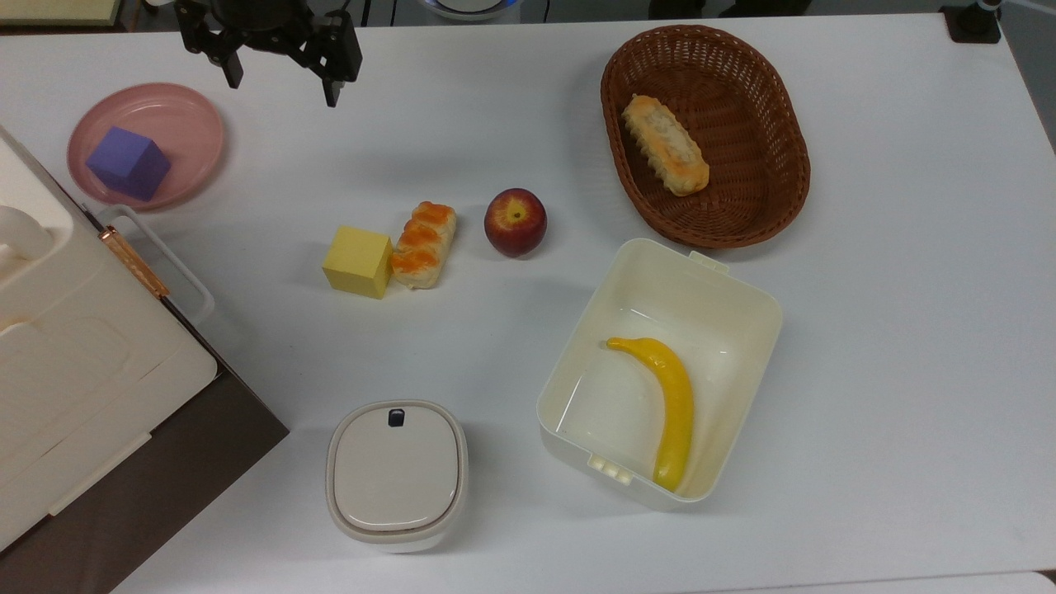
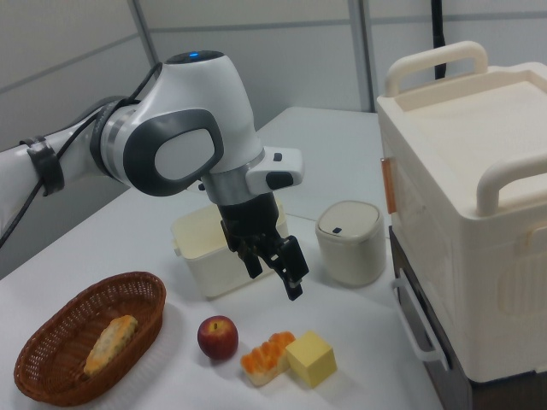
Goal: Put the purple cube on the table
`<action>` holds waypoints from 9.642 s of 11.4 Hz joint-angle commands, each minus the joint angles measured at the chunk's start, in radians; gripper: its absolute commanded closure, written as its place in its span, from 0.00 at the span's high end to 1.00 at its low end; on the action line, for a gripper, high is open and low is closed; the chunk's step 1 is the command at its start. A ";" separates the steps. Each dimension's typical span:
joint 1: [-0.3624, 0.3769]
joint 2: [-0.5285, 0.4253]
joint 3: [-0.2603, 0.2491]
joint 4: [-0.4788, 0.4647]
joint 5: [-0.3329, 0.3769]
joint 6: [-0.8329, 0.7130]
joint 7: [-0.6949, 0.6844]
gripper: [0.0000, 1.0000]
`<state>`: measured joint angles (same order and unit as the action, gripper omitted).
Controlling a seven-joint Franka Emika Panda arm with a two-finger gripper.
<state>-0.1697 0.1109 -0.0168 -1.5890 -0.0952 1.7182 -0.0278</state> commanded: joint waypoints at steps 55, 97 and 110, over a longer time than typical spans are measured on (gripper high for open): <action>0.055 0.000 -0.008 -0.025 -0.070 -0.126 -0.006 1.00; 0.055 0.001 -0.008 -0.034 -0.070 -0.135 -0.004 1.00; 0.056 0.001 -0.008 -0.037 -0.070 -0.135 -0.004 1.00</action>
<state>-0.1281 0.1231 -0.0159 -1.6141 -0.1477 1.6070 -0.0282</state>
